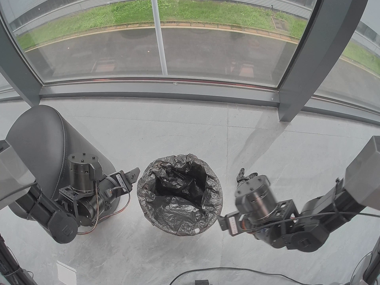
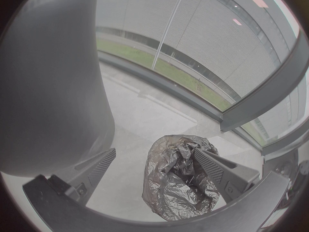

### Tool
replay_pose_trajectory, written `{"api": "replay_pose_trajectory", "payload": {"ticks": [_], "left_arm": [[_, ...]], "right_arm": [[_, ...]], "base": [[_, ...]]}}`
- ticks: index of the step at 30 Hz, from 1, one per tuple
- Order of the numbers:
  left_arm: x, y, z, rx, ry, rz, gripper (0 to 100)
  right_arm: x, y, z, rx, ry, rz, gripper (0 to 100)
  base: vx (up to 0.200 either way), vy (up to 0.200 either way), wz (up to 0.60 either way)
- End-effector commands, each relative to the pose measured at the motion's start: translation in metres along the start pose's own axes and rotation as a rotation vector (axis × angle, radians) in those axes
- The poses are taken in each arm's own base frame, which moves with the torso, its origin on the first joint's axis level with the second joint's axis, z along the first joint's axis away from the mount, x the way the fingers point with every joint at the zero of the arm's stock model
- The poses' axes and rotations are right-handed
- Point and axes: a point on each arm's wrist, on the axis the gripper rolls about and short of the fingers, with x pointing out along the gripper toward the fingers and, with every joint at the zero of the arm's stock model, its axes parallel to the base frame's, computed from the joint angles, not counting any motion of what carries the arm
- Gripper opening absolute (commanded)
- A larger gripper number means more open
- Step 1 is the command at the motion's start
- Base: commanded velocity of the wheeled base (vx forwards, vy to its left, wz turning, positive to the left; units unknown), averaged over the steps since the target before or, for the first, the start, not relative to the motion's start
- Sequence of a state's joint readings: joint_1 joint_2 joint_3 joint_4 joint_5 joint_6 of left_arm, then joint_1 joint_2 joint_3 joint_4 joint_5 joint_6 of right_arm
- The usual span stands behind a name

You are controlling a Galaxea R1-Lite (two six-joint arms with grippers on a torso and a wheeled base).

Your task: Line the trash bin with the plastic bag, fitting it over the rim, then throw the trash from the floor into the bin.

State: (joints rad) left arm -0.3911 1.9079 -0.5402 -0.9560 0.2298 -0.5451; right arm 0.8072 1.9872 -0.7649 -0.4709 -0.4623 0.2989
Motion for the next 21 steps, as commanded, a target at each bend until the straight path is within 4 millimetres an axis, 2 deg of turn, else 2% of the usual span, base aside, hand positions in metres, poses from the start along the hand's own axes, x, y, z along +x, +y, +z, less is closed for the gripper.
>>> {"api": "replay_pose_trajectory", "payload": {"ticks": [1, 2, 3, 6, 10, 15, 18, 21], "left_arm": [[-0.029, -0.019, -0.007, 0.080, -0.070, -0.033, 100], [-0.028, -0.019, -0.008, 0.081, -0.071, -0.032, 100], [-0.028, -0.019, -0.009, 0.086, -0.072, -0.029, 100], [-0.025, -0.016, -0.013, 0.088, -0.057, -0.022, 100], [-0.026, -0.013, -0.008, 0.076, -0.049, -0.051, 100], [-0.026, 0.000, -0.001, 0.052, -0.028, -0.076, 100], [-0.023, 0.009, 0.005, 0.035, -0.019, -0.090, 100], [-0.022, 0.015, 0.008, 0.020, -0.003, -0.112, 100]], "right_arm": [[-0.023, -0.050, -0.009, 0.003, 0.058, -0.083, 100], [-0.023, -0.051, -0.010, -0.003, 0.064, -0.084, 100], [-0.024, -0.060, -0.020, -0.039, 0.112, -0.094, 100], [-0.024, -0.074, -0.032, -0.066, 0.167, -0.116, 100], [-0.013, -0.091, -0.032, -0.029, 0.203, -0.120, 100], [0.019, -0.123, -0.019, -0.068, 0.224, -0.140, 100], [0.039, -0.146, 0.002, -0.110, 0.164, -0.102, 100], [0.056, -0.157, 0.021, -0.171, 0.107, -0.053, 100]], "base": [[0.000, 0.000, 0.00], [0.000, 0.000, 0.00], [0.000, 0.000, 0.00], [0.000, 0.000, 0.00], [0.000, 0.000, 0.00], [0.000, 0.000, 0.00], [0.000, 0.000, 0.00], [0.000, 0.000, 0.00]]}}
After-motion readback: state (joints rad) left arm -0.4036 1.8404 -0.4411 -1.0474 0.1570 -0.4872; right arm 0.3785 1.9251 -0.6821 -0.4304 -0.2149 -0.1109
